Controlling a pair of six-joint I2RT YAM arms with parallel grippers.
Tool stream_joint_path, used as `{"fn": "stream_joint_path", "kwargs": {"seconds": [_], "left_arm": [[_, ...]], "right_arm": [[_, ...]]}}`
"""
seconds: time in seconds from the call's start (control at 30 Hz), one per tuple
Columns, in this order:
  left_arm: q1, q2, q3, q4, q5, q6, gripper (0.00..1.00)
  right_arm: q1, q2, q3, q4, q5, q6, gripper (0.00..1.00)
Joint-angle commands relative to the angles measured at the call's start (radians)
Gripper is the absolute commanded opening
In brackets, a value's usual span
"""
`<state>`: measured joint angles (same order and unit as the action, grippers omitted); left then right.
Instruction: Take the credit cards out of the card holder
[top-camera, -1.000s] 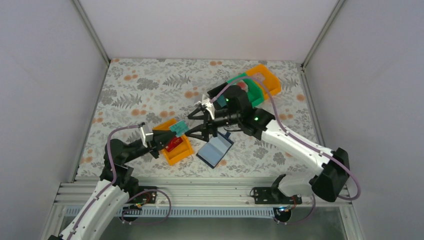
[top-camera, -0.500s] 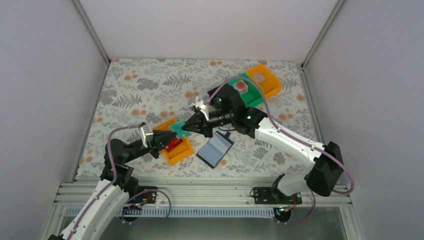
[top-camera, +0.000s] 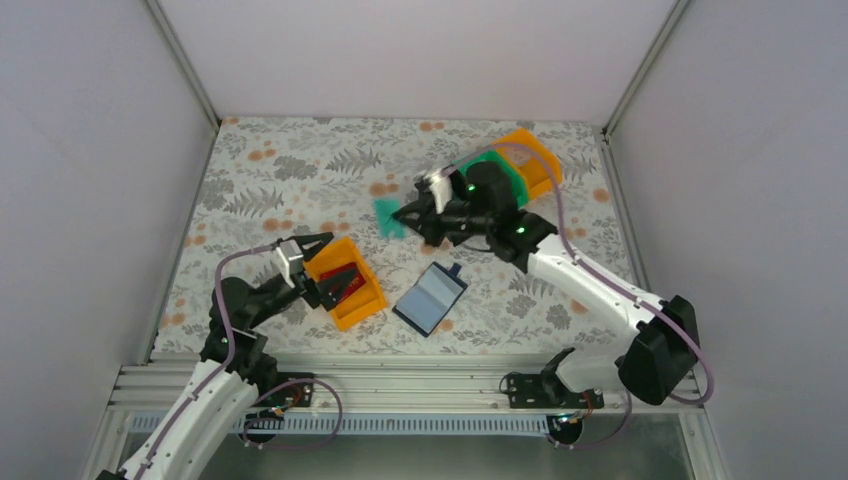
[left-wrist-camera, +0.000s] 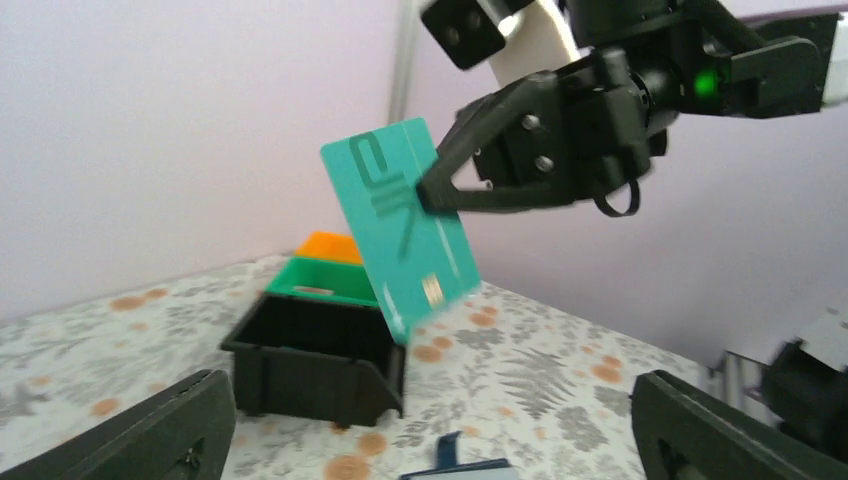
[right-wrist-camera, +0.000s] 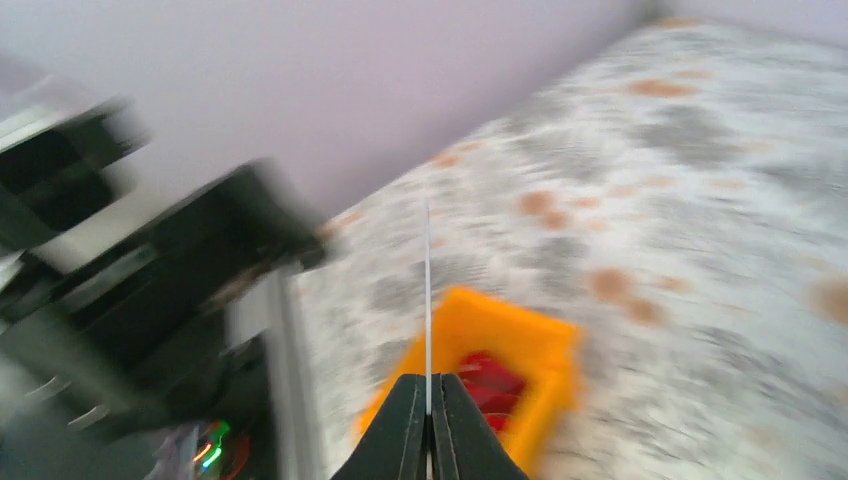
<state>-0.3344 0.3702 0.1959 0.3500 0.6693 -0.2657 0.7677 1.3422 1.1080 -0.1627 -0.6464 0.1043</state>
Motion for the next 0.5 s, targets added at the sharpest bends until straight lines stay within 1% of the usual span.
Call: {"fn": "stream_joint_path", "kwargs": {"seconds": [0.0, 0.03, 0.1, 0.17, 0.23, 0.33, 0.47], "left_arm": [[-0.002, -0.033, -0.010, -0.042, -0.192, 0.053, 1.00], [-0.003, -0.037, -0.008, -0.049, -0.204, 0.060, 1.00], [-0.002, -0.048, -0.006, -0.061, -0.210, 0.071, 1.00], [-0.002, -0.060, -0.012, -0.056, -0.214, 0.075, 1.00], [-0.003, -0.065, -0.015, -0.054, -0.218, 0.079, 1.00], [-0.002, -0.062, -0.014, -0.059, -0.218, 0.087, 1.00], [-0.002, -0.072, -0.024, -0.040, -0.207, 0.084, 1.00]], "right_arm": [[-0.230, -0.053, -0.063, 0.108, 0.285, 0.474, 0.04], [-0.272, -0.073, -0.115, 0.150, 0.347, 0.570, 0.04], [-0.313, -0.124, -0.202, 0.242, 0.495, 0.745, 0.04], [-0.321, -0.138, -0.254, 0.283, 0.675, 0.890, 0.04], [-0.323, -0.118, -0.268, 0.292, 0.778, 1.015, 0.04], [-0.323, -0.044, -0.239, 0.300, 0.800, 1.089, 0.04], [-0.323, 0.104, -0.144, 0.219, 0.795, 1.158, 0.04]]}}
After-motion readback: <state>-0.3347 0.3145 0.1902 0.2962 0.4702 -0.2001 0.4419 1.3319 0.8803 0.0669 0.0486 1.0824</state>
